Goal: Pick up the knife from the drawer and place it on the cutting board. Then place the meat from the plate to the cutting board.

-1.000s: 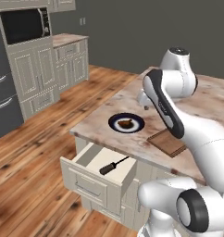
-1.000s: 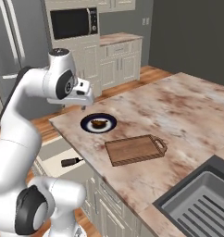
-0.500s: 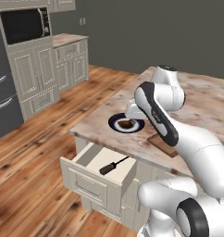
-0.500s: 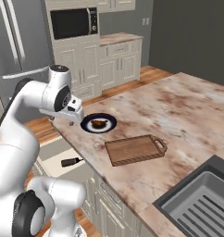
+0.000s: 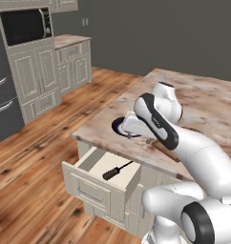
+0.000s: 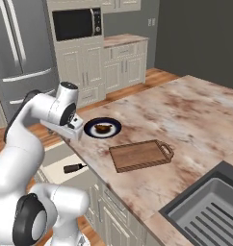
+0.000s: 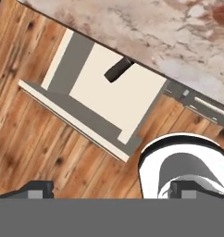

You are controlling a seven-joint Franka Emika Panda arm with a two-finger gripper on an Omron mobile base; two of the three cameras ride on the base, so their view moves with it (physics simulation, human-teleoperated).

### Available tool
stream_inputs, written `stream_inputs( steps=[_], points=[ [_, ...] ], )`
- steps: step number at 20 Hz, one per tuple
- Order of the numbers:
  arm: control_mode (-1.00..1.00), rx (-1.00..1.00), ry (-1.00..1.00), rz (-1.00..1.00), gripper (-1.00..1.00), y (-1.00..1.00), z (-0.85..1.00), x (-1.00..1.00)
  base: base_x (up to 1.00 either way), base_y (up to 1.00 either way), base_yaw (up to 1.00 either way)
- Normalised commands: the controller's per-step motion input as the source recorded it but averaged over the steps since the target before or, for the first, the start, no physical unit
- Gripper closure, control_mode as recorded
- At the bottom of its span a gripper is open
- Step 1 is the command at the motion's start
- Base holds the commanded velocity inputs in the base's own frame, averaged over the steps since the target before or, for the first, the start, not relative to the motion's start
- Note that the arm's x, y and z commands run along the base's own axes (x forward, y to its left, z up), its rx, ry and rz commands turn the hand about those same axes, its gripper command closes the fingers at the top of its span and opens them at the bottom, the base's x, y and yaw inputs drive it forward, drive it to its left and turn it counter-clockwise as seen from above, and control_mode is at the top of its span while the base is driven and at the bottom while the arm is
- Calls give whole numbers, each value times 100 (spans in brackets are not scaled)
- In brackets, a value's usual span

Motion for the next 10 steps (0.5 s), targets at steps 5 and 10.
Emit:
stream_inputs(
  steps=[5, 10],
  points=[
    [-100, 0, 17, -8, -100, 25, -40, -15, 0, 0, 0],
    [-100, 0, 25, -16, -100, 44, -38, -1, 0, 0, 0]
  ],
)
